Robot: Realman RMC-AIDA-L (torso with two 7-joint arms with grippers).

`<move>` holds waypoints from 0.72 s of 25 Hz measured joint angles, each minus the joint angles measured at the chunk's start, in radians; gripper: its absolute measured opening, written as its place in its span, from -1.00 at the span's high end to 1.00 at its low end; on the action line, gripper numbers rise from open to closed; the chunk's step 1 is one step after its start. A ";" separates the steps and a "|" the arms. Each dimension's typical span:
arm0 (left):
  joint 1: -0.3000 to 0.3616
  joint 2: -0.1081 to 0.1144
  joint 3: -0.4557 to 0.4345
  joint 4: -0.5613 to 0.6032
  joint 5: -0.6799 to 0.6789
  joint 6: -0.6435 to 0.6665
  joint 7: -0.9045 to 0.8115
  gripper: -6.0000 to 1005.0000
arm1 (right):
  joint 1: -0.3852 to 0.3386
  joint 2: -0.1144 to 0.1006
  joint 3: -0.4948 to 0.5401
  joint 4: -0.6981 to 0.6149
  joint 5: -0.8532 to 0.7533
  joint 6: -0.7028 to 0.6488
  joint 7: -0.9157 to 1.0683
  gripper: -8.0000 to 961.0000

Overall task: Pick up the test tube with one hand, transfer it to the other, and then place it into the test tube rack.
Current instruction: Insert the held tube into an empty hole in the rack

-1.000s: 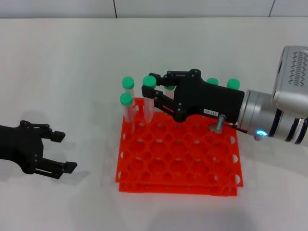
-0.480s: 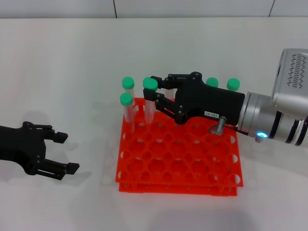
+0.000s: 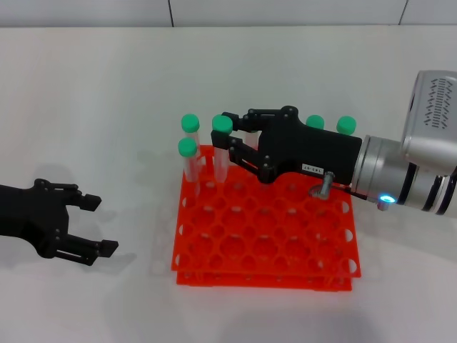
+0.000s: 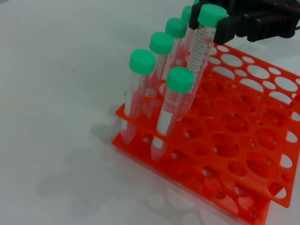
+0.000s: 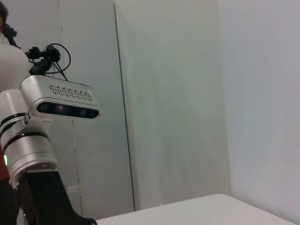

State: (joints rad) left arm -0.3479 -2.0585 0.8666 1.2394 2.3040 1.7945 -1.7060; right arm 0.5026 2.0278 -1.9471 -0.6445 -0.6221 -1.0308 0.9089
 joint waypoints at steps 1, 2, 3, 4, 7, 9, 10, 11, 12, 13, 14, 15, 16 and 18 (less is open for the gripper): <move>0.000 0.000 0.000 0.000 0.000 0.000 0.000 -0.78 | 0.000 0.000 0.000 0.001 0.000 0.000 -0.001 0.44; 0.000 0.000 0.000 0.000 0.000 0.000 0.000 -0.78 | 0.000 0.000 0.000 0.002 0.000 0.000 -0.002 0.44; 0.000 0.000 0.000 -0.001 0.000 -0.001 0.000 -0.78 | -0.001 0.000 0.000 0.004 0.000 0.000 -0.002 0.44; 0.000 0.000 0.000 -0.002 0.000 -0.001 0.000 -0.78 | -0.001 0.000 0.000 0.007 0.000 0.000 -0.002 0.44; 0.000 0.000 0.000 -0.003 0.000 -0.002 0.000 -0.78 | 0.001 0.000 0.000 0.011 0.002 0.000 -0.002 0.44; 0.000 0.000 0.000 -0.003 0.000 -0.003 0.000 -0.78 | 0.001 0.000 0.000 0.011 0.002 0.000 -0.002 0.44; 0.000 0.000 0.000 -0.003 0.000 -0.003 0.000 -0.78 | 0.001 0.000 0.001 0.011 0.002 0.000 -0.001 0.44; 0.000 0.000 0.000 -0.003 0.000 -0.003 0.001 -0.78 | 0.001 0.000 0.001 0.011 0.002 0.000 0.000 0.44; 0.000 0.000 0.000 -0.003 0.000 -0.003 0.002 -0.78 | 0.001 0.000 0.001 0.011 0.002 0.000 0.000 0.44; 0.000 0.000 0.000 -0.003 0.000 -0.003 0.003 -0.78 | 0.002 0.000 0.001 0.012 0.002 0.000 0.001 0.44; 0.000 0.000 0.000 -0.003 0.000 -0.004 0.004 -0.78 | 0.002 0.000 0.001 0.013 0.002 0.000 0.002 0.44; 0.000 -0.001 0.000 -0.003 0.000 -0.004 0.005 -0.78 | 0.002 0.000 0.001 0.014 0.003 0.002 0.002 0.44; 0.000 -0.001 0.000 -0.003 0.000 -0.005 0.005 -0.78 | 0.002 0.000 0.001 0.014 0.003 0.004 0.002 0.44; 0.001 -0.001 0.000 -0.003 0.000 -0.005 0.006 -0.78 | 0.002 0.000 0.001 0.014 0.002 0.007 0.003 0.44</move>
State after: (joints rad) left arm -0.3472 -2.0596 0.8667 1.2361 2.3040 1.7892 -1.7000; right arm 0.5046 2.0278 -1.9466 -0.6302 -0.6196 -1.0236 0.9119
